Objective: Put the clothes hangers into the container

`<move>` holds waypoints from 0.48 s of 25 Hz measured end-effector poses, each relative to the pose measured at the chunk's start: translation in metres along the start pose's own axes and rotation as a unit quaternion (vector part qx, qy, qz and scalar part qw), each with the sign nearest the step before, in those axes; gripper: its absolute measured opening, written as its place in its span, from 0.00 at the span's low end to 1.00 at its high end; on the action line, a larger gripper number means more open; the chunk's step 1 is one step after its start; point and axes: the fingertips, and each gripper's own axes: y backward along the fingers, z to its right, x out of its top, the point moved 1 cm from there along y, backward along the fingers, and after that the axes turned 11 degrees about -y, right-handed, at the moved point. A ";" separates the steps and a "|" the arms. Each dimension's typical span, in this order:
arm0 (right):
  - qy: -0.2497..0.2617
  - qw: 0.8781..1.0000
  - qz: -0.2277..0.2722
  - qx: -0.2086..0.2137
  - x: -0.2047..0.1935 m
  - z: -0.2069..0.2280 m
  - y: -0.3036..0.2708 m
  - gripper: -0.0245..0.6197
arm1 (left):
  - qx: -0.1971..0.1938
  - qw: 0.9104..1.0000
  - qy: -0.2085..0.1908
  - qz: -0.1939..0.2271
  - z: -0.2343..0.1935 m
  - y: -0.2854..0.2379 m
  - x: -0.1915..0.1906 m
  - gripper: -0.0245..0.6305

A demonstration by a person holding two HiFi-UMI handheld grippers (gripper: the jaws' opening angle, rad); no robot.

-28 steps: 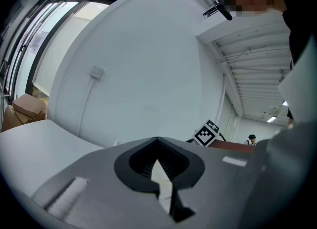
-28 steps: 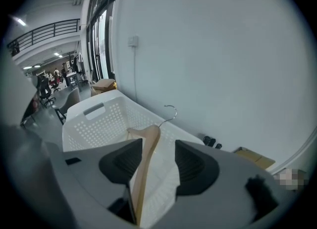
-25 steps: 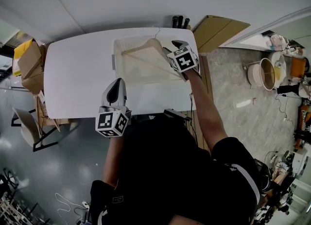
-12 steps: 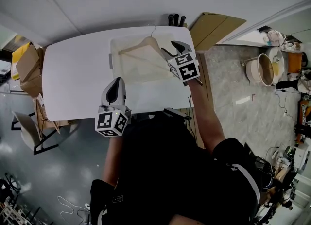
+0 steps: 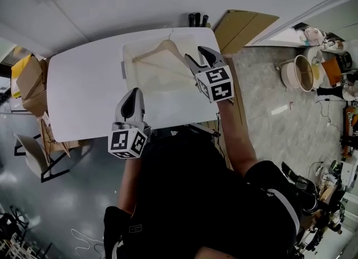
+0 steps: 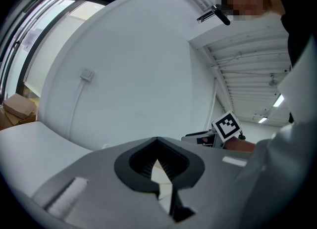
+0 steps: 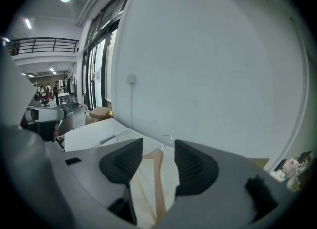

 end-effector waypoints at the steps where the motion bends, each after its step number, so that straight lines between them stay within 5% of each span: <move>1: -0.002 1.000 0.007 -0.003 0.002 0.000 0.005 0.37 | -0.003 1.000 -0.001 0.001 0.002 0.000 0.002 0.05; 6: -0.018 0.999 0.050 -0.007 0.014 -0.002 0.028 0.36 | -0.012 1.000 -0.004 0.006 0.009 0.000 0.008 0.05; 12: -0.048 0.995 0.084 -0.015 0.006 -0.005 0.046 0.23 | -0.017 1.000 -0.009 0.010 0.014 0.000 0.012 0.05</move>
